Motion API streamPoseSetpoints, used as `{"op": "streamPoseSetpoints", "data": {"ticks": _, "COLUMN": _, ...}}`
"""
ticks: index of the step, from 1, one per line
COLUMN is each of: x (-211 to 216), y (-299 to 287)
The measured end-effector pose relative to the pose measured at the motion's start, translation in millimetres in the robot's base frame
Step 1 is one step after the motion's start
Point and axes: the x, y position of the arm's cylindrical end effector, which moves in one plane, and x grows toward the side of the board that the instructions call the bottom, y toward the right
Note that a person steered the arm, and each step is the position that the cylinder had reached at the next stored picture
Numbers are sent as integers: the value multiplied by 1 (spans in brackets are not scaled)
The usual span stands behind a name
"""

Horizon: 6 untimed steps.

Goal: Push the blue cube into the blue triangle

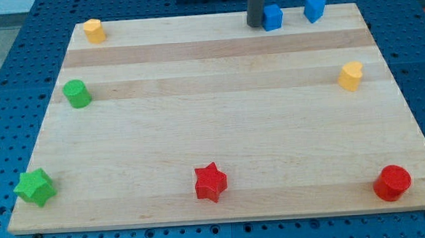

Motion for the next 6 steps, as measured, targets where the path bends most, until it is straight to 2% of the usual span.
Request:
{"op": "streamPoseSetpoints", "data": {"ticks": 3, "x": 0, "y": 56}}
{"op": "streamPoseSetpoints", "data": {"ticks": 5, "x": 0, "y": 67}}
{"op": "streamPoseSetpoints", "data": {"ticks": 6, "x": 22, "y": 45}}
